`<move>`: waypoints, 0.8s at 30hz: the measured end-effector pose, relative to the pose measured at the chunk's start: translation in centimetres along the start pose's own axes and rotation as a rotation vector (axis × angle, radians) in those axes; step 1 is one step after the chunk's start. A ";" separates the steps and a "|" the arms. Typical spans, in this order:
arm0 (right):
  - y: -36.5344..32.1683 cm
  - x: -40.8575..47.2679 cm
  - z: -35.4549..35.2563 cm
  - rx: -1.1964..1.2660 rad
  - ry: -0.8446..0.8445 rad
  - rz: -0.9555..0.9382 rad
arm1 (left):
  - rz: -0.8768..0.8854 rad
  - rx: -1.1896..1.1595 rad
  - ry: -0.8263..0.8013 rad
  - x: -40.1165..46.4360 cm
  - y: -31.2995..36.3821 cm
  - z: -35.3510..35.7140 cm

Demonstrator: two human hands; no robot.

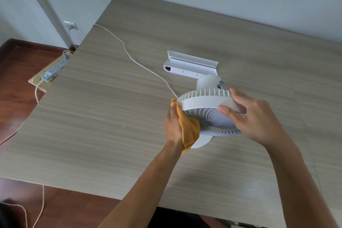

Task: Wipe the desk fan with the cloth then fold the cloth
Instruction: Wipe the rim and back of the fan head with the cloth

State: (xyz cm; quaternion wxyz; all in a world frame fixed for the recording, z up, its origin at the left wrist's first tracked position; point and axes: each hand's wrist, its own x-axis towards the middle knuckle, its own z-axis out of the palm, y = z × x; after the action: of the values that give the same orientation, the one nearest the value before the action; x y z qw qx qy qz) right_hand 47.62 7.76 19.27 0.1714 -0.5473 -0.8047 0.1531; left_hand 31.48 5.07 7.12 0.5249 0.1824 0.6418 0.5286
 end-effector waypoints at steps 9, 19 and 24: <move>0.1 -0.6 0.2 -0.003 -0.014 -0.017 | 0.682 0.779 0.022 -3.3 4.2 2.9; -0.6 -0.5 0.4 0.004 -0.006 -0.002 | 0.433 0.390 0.024 -1.0 2.5 0.8; -0.5 -0.5 0.1 0.014 -0.013 0.005 | 0.128 0.041 0.046 0.7 0.3 0.3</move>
State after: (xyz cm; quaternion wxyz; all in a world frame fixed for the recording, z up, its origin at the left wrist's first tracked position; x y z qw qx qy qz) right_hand 47.31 7.11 19.36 0.1697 -0.5470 -0.8034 0.1627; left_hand 31.37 5.89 7.09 0.4712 0.2216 0.6513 0.5519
